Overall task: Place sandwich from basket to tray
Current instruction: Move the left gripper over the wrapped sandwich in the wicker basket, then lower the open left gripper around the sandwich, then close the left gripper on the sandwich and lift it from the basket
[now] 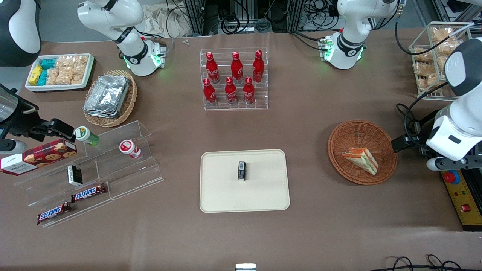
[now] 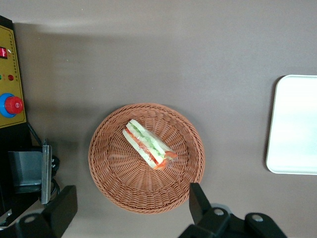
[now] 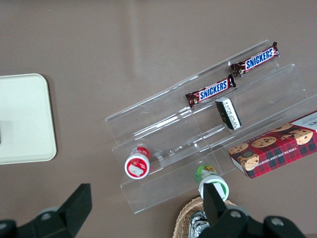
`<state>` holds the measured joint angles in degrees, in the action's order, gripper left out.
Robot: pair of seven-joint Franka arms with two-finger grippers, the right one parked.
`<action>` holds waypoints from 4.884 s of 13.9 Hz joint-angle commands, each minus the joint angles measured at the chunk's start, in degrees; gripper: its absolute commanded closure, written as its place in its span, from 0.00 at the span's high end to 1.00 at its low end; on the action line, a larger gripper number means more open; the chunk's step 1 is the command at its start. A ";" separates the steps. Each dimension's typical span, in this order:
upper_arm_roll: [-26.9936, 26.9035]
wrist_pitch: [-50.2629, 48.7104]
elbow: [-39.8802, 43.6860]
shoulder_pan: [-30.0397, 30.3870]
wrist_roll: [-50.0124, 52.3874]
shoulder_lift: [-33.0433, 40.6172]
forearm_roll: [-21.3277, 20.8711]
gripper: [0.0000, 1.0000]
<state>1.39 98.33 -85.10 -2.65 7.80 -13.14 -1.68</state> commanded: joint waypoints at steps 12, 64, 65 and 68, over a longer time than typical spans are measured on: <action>0.19 -0.68 -1.82 0.27 8.77 -0.75 0.81 1.00; -1.13 43.44 -37.77 0.10 48.64 -6.11 4.67 0.41; -1.13 43.27 -37.77 0.19 47.76 -6.02 4.76 0.33; -1.13 42.56 -37.42 0.19 47.57 -6.02 4.85 0.11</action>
<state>0.16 140.74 -121.70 -2.69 56.16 -20.33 3.38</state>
